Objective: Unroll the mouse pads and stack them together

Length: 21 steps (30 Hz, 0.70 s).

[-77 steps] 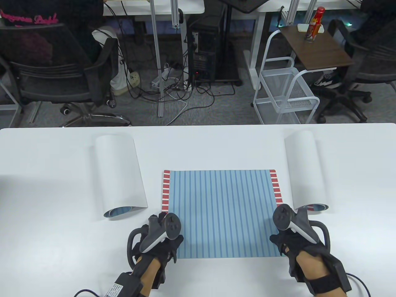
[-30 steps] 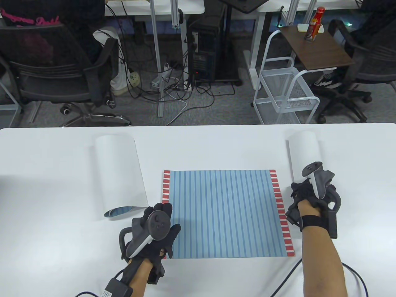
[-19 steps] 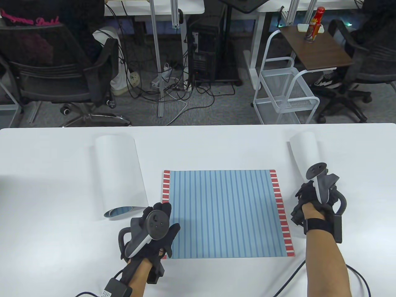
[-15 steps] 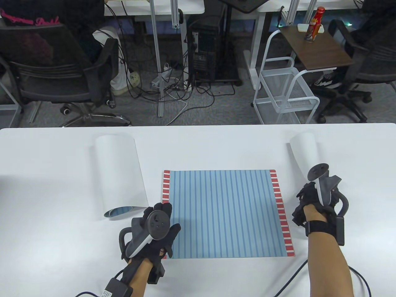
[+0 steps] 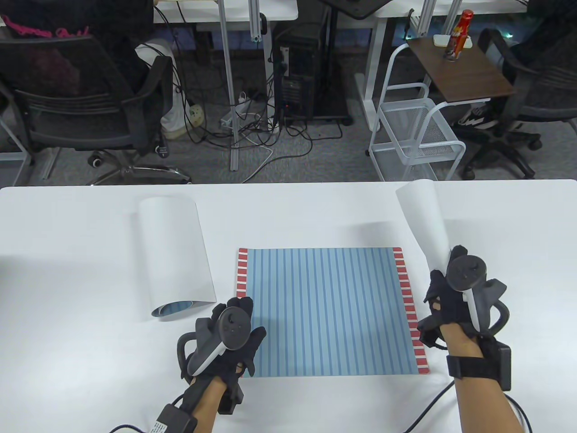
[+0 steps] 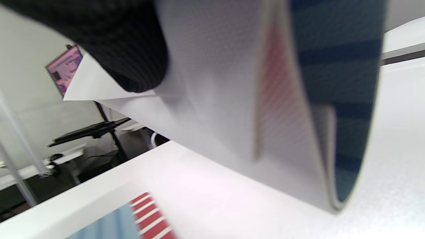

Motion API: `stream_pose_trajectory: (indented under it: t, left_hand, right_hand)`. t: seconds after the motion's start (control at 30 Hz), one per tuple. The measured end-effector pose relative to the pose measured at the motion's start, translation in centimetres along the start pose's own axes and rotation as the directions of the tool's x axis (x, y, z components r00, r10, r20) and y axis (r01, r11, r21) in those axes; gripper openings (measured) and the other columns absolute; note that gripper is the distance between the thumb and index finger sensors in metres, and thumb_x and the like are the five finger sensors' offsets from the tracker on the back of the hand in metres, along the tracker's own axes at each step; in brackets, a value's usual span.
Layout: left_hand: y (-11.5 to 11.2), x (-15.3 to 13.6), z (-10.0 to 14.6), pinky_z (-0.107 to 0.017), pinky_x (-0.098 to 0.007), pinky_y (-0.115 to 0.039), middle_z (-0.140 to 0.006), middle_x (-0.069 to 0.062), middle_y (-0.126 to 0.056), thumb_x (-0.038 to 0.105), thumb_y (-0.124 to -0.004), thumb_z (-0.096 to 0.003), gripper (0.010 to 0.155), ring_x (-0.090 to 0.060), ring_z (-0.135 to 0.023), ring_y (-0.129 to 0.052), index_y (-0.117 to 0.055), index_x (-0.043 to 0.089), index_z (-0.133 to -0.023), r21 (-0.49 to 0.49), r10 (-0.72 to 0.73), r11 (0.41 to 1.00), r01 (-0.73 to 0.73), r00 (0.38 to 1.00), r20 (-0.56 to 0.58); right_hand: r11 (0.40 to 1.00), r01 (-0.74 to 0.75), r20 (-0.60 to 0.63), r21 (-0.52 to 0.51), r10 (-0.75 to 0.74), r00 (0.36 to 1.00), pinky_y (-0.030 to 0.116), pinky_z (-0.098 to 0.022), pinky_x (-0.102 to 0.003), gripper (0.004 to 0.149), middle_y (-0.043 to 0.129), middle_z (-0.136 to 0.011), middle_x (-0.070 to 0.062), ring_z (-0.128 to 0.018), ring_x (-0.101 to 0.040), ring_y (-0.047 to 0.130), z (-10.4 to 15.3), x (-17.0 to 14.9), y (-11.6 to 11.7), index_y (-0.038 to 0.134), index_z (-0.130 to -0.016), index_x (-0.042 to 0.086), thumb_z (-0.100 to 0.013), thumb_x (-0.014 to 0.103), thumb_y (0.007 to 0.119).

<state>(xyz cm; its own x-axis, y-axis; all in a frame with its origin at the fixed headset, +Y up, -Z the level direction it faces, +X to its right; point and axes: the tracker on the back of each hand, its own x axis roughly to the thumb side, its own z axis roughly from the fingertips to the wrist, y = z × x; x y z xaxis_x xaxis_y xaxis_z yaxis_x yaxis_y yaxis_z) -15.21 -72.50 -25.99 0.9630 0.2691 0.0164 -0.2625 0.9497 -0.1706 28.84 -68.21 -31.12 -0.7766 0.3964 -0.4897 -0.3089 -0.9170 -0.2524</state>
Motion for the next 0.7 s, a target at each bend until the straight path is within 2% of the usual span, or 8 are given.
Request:
stream_pose_trajectory:
  t: [0.13,0.23,0.37,0.47,0.53,0.6,0.63,0.7]
  left_hand:
    - [-0.1,0.0,0.0,-0.071,-0.057,-0.064,-0.115,-0.002,-0.055,0.061,-0.070,-0.0413,0.075,-0.040,-0.106,-0.064,-0.051,0.029,-0.106,0.024,0.035,0.999,-0.035,0.999,-0.013]
    - [-0.3,0.0,-0.1,-0.071,-0.057,-0.065,-0.114,-0.002,-0.057,0.061,-0.069,-0.0413,0.075,-0.040,-0.105,-0.066,-0.051,0.029,-0.106,0.013,0.085,0.996,-0.085,0.996,-0.001]
    - [-0.5,0.2,-0.1,-0.070,-0.056,-0.067,-0.114,-0.003,-0.058,0.060,-0.070,-0.0413,0.075,-0.040,-0.103,-0.069,-0.051,0.028,-0.106,-0.005,0.253,0.967,-0.253,0.967,0.019]
    - [-0.7,0.6,-0.2,-0.069,-0.055,-0.069,-0.112,-0.003,-0.062,0.060,-0.070,-0.0413,0.074,-0.039,-0.101,-0.074,-0.053,0.028,-0.106,-0.041,0.393,0.920,-0.391,0.918,0.056]
    - [-1.0,0.8,-0.2,-0.068,-0.054,-0.072,-0.110,-0.005,-0.067,0.059,-0.071,-0.0415,0.073,-0.038,-0.098,-0.080,-0.055,0.027,-0.105,-0.104,0.524,0.850,-0.516,0.849,0.072]
    - [-1.5,1.2,-0.2,-0.067,-0.052,-0.073,-0.109,-0.006,-0.068,0.059,-0.072,-0.0418,0.074,-0.038,-0.096,-0.082,-0.054,0.026,-0.105,-0.180,0.678,0.729,-0.660,0.733,0.053]
    - [-1.7,1.4,-0.2,-0.067,-0.052,-0.073,-0.109,-0.007,-0.066,0.059,-0.072,-0.0417,0.075,-0.038,-0.096,-0.082,-0.052,0.025,-0.106,-0.208,0.730,0.673,-0.710,0.682,0.031]
    - [-2.2,1.7,-0.2,-0.067,-0.051,-0.073,-0.110,-0.008,-0.064,0.060,-0.073,-0.0413,0.080,-0.038,-0.097,-0.081,-0.047,0.023,-0.107,-0.251,0.788,0.596,-0.763,0.616,-0.003]
  right_hand:
    - [0.999,0.042,0.085,0.016,-0.043,0.995,0.076,-0.056,-0.047,0.073,0.069,-0.099,-0.006,-0.077,-0.030,0.087,2.5,1.2,-0.5,0.043,-0.100,0.029,-0.043,0.035,0.088]
    - [0.991,0.112,0.145,0.077,-0.122,0.982,0.076,-0.056,-0.047,0.073,0.068,-0.099,-0.005,-0.077,-0.029,0.088,4.2,2.1,-0.4,0.042,-0.100,0.029,-0.043,0.036,0.087]
    - [0.948,0.225,0.198,0.224,-0.270,0.942,0.076,-0.056,-0.046,0.073,0.067,-0.099,-0.005,-0.078,-0.029,0.087,6.2,3.2,0.8,0.041,-0.101,0.029,-0.043,0.037,0.086]
    - [0.857,0.321,0.172,0.404,-0.416,0.893,0.076,-0.056,-0.046,0.073,0.067,-0.099,-0.005,-0.078,-0.029,0.087,7.7,4.1,2.6,0.041,-0.100,0.029,-0.043,0.037,0.085]
    - [0.792,0.363,0.146,0.492,-0.485,0.862,0.076,-0.057,-0.046,0.073,0.066,-0.099,-0.005,-0.078,-0.028,0.087,8.6,4.8,3.7,0.040,-0.100,0.029,-0.043,0.037,0.085]
    - [0.702,0.408,0.095,0.583,-0.558,0.824,0.076,-0.057,-0.045,0.073,0.066,-0.099,-0.005,-0.078,-0.028,0.086,9.8,5.7,4.7,0.040,-0.100,0.029,-0.043,0.038,0.084]
    - [0.658,0.427,0.070,0.620,-0.589,0.805,0.076,-0.057,-0.045,0.073,0.066,-0.099,-0.005,-0.078,-0.028,0.086,10.3,6.1,5.1,0.039,-0.100,0.029,-0.044,0.038,0.084]
    - [0.561,0.455,0.022,0.692,-0.646,0.763,0.075,-0.058,-0.045,0.073,0.065,-0.100,-0.005,-0.079,-0.027,0.086,11.3,6.8,5.8,0.038,-0.100,0.029,-0.043,0.039,0.083]
